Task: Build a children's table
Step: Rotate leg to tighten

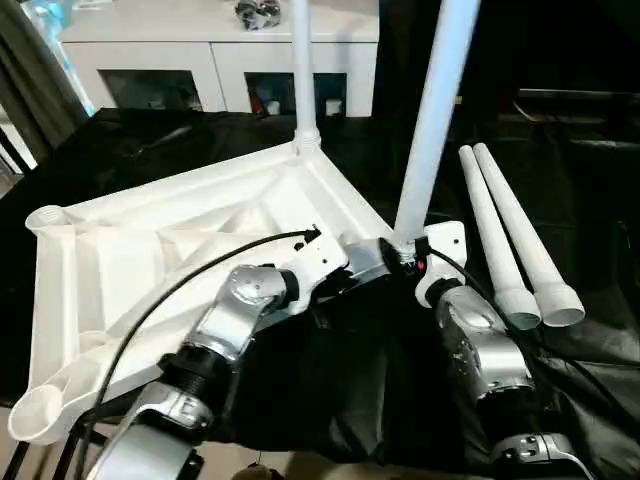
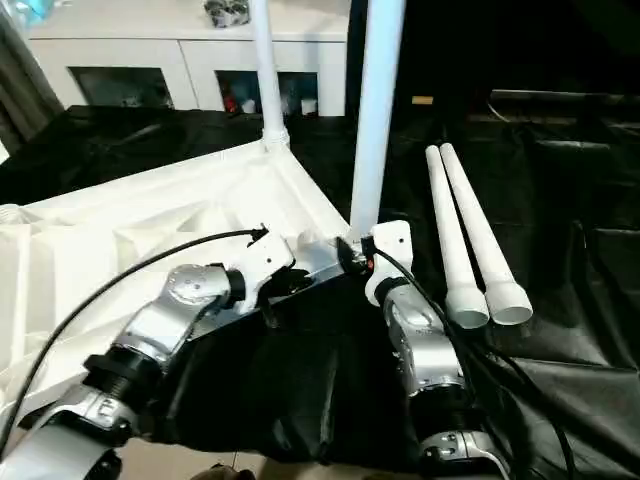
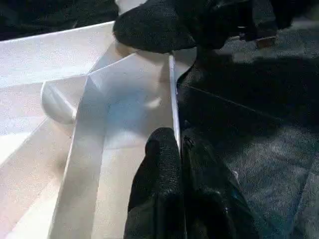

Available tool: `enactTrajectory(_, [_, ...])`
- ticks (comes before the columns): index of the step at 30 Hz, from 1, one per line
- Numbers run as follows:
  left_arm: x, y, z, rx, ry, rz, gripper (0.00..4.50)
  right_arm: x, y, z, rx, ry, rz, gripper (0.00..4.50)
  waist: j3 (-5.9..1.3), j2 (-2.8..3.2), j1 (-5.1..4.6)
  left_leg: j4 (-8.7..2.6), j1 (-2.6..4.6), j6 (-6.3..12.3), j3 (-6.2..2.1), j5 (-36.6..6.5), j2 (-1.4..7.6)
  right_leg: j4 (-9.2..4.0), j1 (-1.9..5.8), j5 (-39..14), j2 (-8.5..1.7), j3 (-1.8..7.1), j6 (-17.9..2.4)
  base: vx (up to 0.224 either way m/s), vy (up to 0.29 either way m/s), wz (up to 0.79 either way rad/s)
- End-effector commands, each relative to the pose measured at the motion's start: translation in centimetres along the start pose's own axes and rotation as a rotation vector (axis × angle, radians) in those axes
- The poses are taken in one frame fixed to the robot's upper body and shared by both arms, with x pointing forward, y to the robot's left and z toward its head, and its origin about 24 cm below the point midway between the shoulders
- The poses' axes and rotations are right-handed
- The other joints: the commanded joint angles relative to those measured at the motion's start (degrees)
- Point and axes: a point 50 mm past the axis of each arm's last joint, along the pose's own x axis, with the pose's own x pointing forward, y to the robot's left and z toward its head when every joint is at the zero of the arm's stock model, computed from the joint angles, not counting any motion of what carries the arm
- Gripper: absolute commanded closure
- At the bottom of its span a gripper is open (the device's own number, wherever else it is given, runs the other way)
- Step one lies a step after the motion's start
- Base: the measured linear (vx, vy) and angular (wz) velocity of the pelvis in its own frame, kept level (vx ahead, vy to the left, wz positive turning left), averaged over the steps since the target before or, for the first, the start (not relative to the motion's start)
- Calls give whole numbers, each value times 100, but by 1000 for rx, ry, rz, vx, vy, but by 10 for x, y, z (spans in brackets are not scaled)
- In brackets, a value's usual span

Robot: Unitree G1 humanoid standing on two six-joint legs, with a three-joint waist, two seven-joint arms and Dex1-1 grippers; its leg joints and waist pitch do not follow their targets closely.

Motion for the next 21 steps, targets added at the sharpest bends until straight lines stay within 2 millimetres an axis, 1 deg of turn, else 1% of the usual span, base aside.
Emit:
enactTrajectory(1, [2, -12, 8, 81, -48, -126, 450, 2, 11, 0, -60, 13, 147, 71, -324, -71, 10, -366, 9, 305, -48, -1375, 155, -481, 231, -1429, -338, 283, -1023, 0, 0, 0])
enactTrajectory(3, [-3, -10, 6, 87, -42, -143, 450, 0, 4, 1, -96, 20, 169, 71, -355, -59, 25, -326, -17, 414, -42, -1026, 160, -413, 255, -931, -335, 280, -1168, 29, -8, 1])
enactTrajectory(4, [-6, -9, 4, 90, -40, -152, 450, -1, 0, 1, -119, 23, 185, 71, -364, -55, 26, -314, -22, 440, -44, -917, 164, -390, 259, -753, -328, 279, -1211, 0, 0, 0])
enactTrajectory(5, [-7, -8, 4, 91, -40, -154, 450, -2, -1, 2, -124, 23, 191, 71, -385, -40, 43, -286, -4, 500, -35, -741, 167, -347, 248, -388, -314, 278, -1313, 0, 0, 0])
enactTrajectory(6, [-14, -5, 1, 97, -36, -180, 450, -5, -8, 4, -169, 31, 260, 71, -403, -31, 63, -262, -24, 577, -37, -597, 161, -298, 268, -63, -304, 266, -1397, 0, 0, 0])
enactTrajectory(7, [-18, -3, -1, 101, -35, -194, 450, -7, -11, 6, -188, 34, 307, 71, -411, -28, 73, -249, -29, 615, -38, -547, 162, -275, 274, 90, -300, 263, -1428, 0, 0, 0])
enactTrajectory(8, [-21, -2, -2, 102, -32, -209, 450, -10, -12, 8, -202, 38, 364, 71, -428, -30, 73, -222, -52, 712, -45, -419, 165, -228, 277, 406, -284, 254, -1484, 0, 0, 0])
enactTrajectory(9, [-24, 0, -3, 104, -28, -222, 450, -13, -12, 9, -215, 43, 416, 71, -435, -23, 85, -193, -50, 821, -36, -376, 169, -206, 262, 607, -272, 240, -1555, 0, 0, 0])
enactTrajectory(10, [-26, 1, -4, 105, -26, -229, 450, -14, -13, 9, -221, 47, 446, 71, -416, -27, 83, -195, -58, 858, -33, -384, 176, -207, 255, 611, -274, 242, -1575, 0, 0, 0])
enactTrajectory(11, [-29, 3, -5, 110, -22, -239, 450, -17, -14, 10, -229, 54, 497, 71, -409, -22, 88, -194, -51, 884, -28, -485, 186, -215, 249, 495, -288, 239, -1617, 0, 0, 0])
enactTrajectory(12, [-32, 5, -6, 112, -18, -245, 450, -20, -14, 10, -234, 64, 539, 71, -402, -32, 96, -200, -48, 871, -25, -644, 194, -230, 254, 306, -296, 237, -1620, 0, 0, 0])
enactTrajectory(13, [-35, 7, -7, 116, -11, -252, 450, -23, -16, 11, -237, 75, 580, 71, -396, -29, 101, -208, -46, 846, -27, -708, 202, -234, 256, 206, -299, 237, -1614, 0, 0, 0])
enactTrajectory(15, [-41, 11, -9, 120, -1, -267, 450, -26, -17, 12, -237, 90, 636, 71, -366, -31, 102, -234, -27, 714, -21, -1027, 214, -279, 233, -243, -306, 249, -1581, 0, 0, 0])
enactTrajectory(16, [-43, 12, -10, 122, 3, -272, 450, -27, -18, 12, -238, 95, 652, 71, -360, -34, 97, -240, -28, 679, -17, -1100, 211, -289, 235, -343, -308, 252, -1576, 0, 0, 0])
enactTrajectory(18, [-47, 14, -11, 127, 13, -284, 450, -29, -19, 12, -237, 113, 692, 95, -357, -39, 102, -251, -28, 579, -23, -1162, 215, -298, 239, -535, -316, 259, -1537, 0, 0, 0])
enactTrajectory(20, [-54, 18, -14, 132, 32, -303, 450, -32, -19, 10, -243, 150, 756, 113, -356, -40, 107, -251, -28, 541, -21, -1174, 213, -298, 238, -587, -320, 262, -1522, 0, 0, 0])
enactTrajectory(21, [-54, 18, -14, 132, 32, -303, 450, -32, -19, 10, -243, 150, 756, 121, -363, -46, 109, -246, -31, 543, -23, -1142, 209, -292, 242, -559, -318, 261, -1520, 0, 0, 0])
